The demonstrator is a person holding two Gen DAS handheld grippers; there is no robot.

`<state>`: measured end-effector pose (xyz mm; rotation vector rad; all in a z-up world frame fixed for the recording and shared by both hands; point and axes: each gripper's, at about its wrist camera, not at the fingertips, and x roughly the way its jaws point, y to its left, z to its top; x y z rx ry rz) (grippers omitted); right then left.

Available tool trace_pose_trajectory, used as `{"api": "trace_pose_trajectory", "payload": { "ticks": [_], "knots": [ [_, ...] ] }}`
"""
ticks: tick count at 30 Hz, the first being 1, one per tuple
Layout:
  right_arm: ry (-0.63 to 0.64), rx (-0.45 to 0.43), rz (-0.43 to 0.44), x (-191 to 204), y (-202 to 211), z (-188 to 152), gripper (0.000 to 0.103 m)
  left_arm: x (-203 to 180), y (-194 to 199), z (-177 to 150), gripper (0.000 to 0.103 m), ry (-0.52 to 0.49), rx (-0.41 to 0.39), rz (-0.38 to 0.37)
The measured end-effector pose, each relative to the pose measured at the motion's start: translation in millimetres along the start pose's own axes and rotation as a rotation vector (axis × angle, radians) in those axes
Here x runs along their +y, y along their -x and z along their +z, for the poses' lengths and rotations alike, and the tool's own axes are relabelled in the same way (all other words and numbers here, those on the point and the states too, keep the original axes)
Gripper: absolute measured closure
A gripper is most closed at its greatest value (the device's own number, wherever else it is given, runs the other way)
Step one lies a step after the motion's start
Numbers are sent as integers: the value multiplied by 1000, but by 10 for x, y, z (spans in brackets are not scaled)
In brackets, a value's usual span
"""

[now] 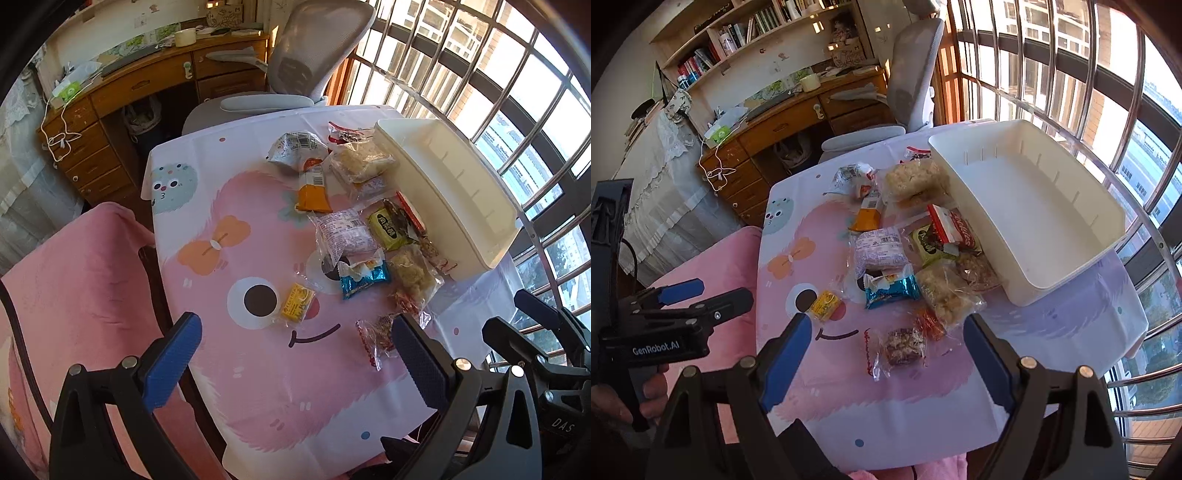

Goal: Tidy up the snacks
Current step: 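Move the left tool toward the yellow cake packet while the right tool approaches the clear nut-cluster bag, then close the left tool on the yellow packet while the right tool closes on the nut-cluster bag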

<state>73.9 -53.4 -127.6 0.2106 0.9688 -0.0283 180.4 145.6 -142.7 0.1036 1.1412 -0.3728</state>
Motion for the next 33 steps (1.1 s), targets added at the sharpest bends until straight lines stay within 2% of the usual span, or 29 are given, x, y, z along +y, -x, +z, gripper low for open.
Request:
{"api": "trace_pose_trajectory", "payload": {
  "ticks": [6,12,21,28,33],
  "knots": [
    [64,-23,-12,-2,-221,-175,18,-74,-328,30,1,-50,28,-28],
    [90,-5,-5,-28,-516,-389,18,-150,-695,77,1,-101,61,20],
    [149,49,-6,-29,-1012,-582,18,-111,-1250,80,4,-115,155,36],
    [129,85,-27,-43,-1257,-665,18,-70,-1533,65,5,-112,201,39],
    [118,111,-39,-72,-1370,-683,24,-36,-1666,71,13,-104,224,46]
  ]
}}
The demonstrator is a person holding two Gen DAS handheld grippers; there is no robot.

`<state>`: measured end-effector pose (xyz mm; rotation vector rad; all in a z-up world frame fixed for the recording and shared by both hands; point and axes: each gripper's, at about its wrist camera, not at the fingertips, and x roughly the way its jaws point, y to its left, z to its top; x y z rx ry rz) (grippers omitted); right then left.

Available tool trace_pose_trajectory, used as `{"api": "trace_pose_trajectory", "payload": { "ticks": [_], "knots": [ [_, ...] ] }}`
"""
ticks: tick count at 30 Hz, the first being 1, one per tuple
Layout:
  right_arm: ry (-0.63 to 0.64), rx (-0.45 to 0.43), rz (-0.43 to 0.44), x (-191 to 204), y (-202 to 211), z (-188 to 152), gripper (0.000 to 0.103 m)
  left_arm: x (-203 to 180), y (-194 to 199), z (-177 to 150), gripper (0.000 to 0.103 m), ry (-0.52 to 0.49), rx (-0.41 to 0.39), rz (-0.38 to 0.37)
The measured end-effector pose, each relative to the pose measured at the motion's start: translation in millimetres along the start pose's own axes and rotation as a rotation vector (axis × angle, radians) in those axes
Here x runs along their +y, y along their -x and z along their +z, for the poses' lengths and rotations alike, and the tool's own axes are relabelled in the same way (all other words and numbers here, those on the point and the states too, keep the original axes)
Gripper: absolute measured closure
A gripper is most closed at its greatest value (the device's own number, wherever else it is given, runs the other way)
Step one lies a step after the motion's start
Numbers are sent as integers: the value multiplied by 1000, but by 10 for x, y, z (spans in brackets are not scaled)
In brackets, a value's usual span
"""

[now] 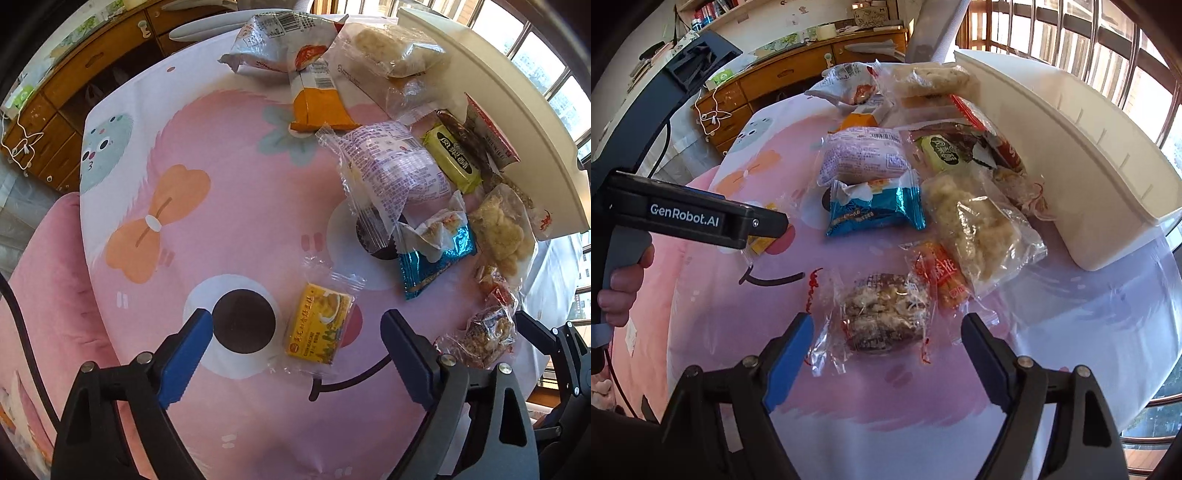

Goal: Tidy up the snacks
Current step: 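Close the left tool on the yellow packet while the right tool closes on the nut-cluster bag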

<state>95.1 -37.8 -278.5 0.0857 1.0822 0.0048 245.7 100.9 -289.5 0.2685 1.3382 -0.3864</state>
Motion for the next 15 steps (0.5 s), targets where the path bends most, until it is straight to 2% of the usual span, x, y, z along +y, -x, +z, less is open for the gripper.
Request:
{"api": "trace_pose_trajectory", "payload": {
  "ticks": [5,10,13,15],
  "knots": [
    [-12,14,2,-13,-65,21,33,10,-98,27,25,0,13,4],
    [8,29,17,29,-89,43,46,-12,-168,22,46,2,31,-6],
    [21,46,29,64,-113,65,57,-2,-195,7,54,-6,23,-5],
    [12,55,35,59,-120,65,58,-18,-191,-11,58,-11,16,-9]
  ]
}}
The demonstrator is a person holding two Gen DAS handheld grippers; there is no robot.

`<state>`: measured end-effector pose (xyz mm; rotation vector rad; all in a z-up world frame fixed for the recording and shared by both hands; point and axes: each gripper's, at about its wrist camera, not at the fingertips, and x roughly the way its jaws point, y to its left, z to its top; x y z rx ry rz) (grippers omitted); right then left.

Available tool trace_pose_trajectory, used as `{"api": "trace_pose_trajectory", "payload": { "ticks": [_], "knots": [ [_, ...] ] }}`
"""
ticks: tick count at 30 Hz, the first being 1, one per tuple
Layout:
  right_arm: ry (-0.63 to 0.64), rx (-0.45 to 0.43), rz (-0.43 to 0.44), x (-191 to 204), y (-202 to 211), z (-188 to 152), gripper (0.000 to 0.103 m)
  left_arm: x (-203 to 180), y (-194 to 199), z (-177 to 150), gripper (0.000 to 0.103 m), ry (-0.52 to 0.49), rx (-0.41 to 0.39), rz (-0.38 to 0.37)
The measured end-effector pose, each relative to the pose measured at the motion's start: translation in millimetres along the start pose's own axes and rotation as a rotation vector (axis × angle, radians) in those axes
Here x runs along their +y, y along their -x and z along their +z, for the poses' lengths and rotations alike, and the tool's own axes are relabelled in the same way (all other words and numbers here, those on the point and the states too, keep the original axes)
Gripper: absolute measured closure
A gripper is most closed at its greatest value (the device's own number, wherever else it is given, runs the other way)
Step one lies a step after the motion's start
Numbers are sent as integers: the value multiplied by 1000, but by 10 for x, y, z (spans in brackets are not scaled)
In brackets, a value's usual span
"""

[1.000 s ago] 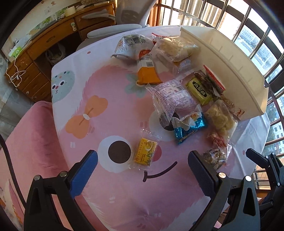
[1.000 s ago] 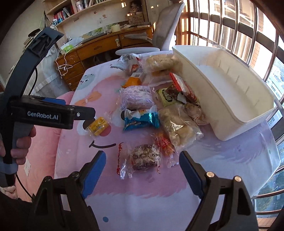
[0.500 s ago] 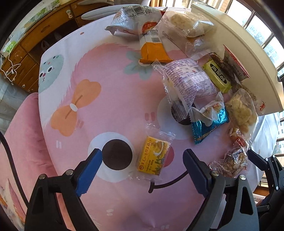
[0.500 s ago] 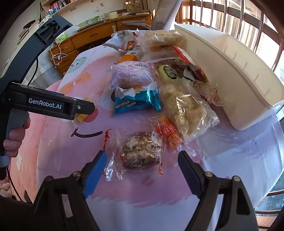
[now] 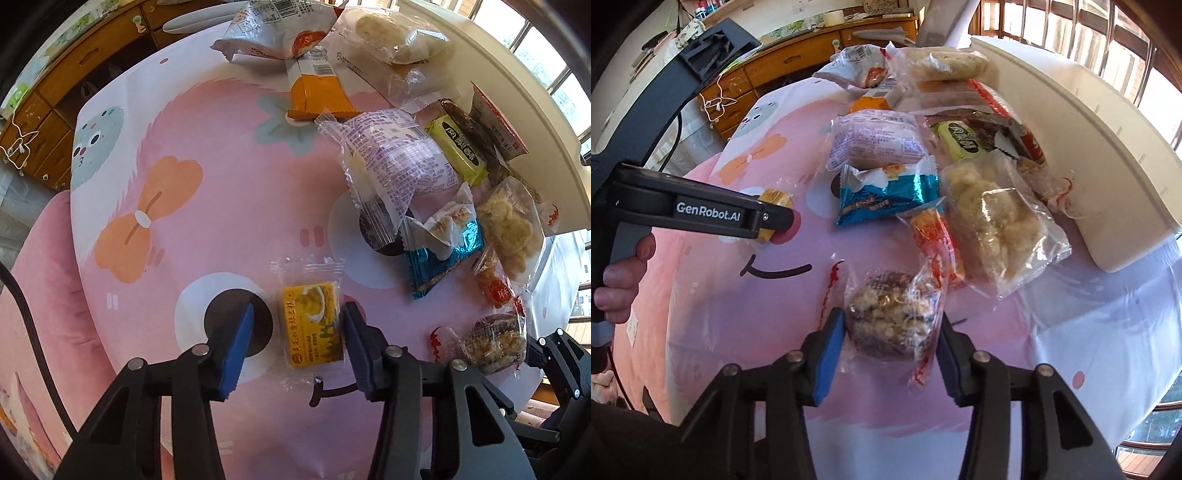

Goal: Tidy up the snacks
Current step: 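Close the left tool on the yellow packet while the right tool closes on the nut-cluster bag, then carry both snacks over the white basket and open both tools to drop them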

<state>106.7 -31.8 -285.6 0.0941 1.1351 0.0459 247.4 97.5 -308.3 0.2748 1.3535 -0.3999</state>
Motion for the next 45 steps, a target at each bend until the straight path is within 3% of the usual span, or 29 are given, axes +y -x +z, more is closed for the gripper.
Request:
{"api": "trace_pose_trajectory", "payload": {
  "ticks": [6,10,17,33,45],
  "knots": [
    [-21,22,10,4,-11,3,59,-9,26,-29,75,-6,-16,-5],
    [-29,42,9,8,-14,11,59,-4,44,-39,78,3,-17,-28],
    [-55,89,27,35,41,16,59,57,173,-171,79,-6,-35,-43],
    [40,42,59,212,536,8,59,-37,860,-888,79,86,-95,-60],
    [149,49,135,-172,843,89,59,-465,1293,-1051,79,210,-139,-30]
  ]
}}
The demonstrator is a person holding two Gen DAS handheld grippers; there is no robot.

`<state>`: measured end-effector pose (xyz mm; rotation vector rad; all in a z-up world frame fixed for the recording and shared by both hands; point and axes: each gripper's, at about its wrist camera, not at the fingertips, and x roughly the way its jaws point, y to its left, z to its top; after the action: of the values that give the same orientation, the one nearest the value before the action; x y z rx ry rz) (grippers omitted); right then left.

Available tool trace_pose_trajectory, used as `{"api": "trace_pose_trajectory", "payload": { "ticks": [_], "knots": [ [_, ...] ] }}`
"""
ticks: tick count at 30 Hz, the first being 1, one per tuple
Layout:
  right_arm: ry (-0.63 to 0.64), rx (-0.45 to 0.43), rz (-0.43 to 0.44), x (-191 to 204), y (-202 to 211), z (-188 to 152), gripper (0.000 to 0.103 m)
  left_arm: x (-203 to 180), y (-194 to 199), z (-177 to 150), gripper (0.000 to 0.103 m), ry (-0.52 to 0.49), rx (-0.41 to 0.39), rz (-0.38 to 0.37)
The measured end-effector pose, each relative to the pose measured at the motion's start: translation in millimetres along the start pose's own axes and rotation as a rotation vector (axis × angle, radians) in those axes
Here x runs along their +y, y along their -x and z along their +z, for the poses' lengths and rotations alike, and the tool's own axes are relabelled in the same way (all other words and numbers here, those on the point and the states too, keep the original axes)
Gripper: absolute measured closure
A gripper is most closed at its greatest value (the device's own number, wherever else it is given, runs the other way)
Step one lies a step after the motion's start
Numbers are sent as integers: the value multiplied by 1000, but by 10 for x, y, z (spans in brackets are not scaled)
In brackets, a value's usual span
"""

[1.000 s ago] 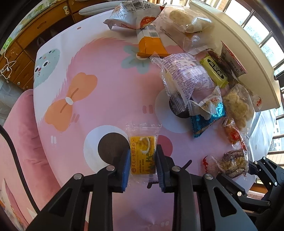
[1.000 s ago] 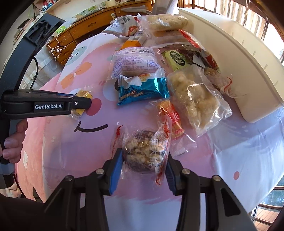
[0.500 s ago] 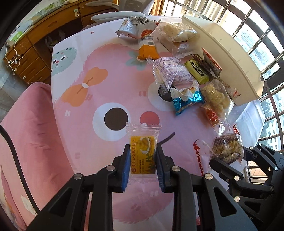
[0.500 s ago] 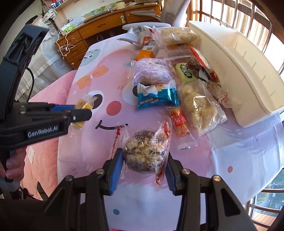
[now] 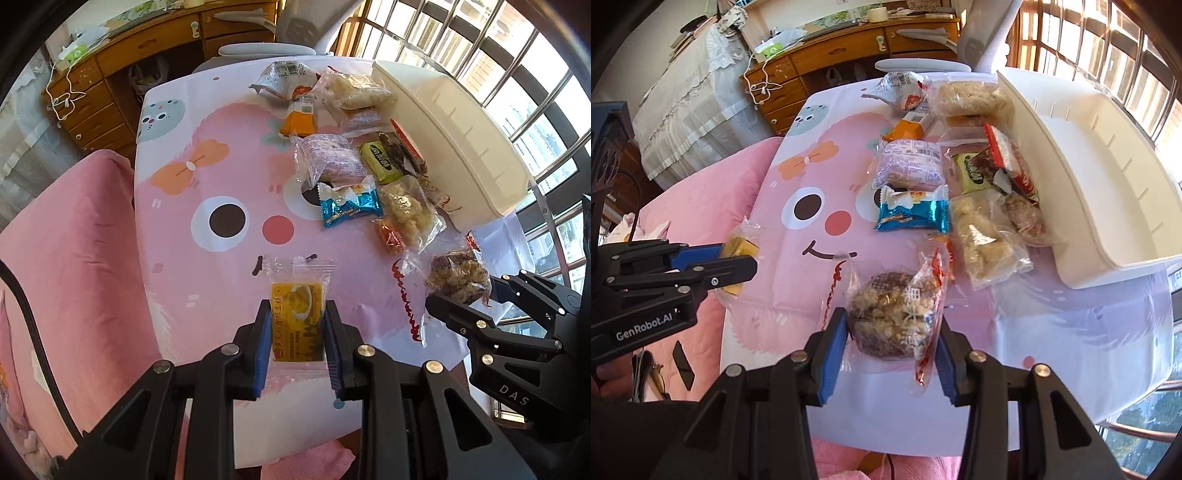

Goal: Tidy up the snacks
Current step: 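Carry both snacks over the white basket and open both tools to drop them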

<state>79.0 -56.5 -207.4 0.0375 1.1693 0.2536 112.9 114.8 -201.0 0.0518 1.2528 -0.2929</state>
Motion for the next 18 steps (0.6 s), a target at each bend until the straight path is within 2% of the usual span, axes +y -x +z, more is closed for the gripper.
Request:
{"api": "trace_pose_trajectory", "payload": {
  "ticks": [9,18],
  "knots": [
    [108,-33,30,-566,388,97,59,-669,204,53,79,62,-33,10],
    [170,-84,28,-1245,709,254,59,-1457,263,379,78,29,-114,5]
  ]
}}
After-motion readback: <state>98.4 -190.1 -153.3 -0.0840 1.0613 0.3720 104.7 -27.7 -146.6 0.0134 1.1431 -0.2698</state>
